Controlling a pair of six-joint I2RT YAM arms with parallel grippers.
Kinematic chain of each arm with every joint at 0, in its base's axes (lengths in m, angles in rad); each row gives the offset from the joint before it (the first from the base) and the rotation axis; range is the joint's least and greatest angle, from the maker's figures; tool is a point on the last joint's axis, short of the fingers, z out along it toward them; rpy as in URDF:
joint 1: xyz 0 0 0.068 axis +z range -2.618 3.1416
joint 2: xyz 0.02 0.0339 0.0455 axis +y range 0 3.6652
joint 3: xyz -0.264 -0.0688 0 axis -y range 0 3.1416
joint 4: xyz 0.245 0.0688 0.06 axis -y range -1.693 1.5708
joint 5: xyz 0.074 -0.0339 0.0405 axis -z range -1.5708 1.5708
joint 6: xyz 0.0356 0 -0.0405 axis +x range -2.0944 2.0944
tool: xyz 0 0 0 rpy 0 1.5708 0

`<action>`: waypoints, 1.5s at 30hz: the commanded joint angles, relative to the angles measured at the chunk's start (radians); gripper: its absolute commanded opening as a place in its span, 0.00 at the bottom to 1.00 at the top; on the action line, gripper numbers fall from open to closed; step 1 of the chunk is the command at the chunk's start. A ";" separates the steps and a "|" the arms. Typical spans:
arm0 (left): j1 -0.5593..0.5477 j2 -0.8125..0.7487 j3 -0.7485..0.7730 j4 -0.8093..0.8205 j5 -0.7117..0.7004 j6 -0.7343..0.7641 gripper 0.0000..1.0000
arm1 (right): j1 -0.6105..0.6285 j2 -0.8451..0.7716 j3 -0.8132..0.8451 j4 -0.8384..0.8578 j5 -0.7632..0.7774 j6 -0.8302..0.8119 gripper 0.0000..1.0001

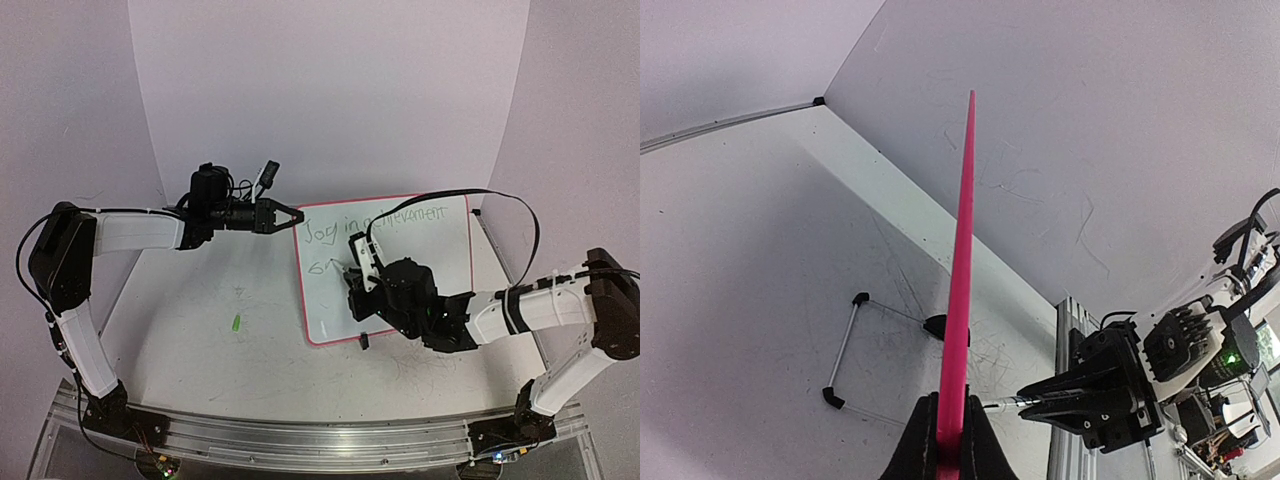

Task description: Write a sentence on the whiteboard

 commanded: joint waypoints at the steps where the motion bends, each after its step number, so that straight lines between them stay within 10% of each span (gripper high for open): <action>1: -0.001 -0.035 0.000 0.033 0.001 -0.003 0.00 | -0.016 -0.040 0.002 -0.039 0.040 0.032 0.00; 45: 0.000 -0.033 0.001 0.029 0.002 -0.002 0.00 | -0.031 -0.037 -0.003 -0.048 0.046 0.061 0.00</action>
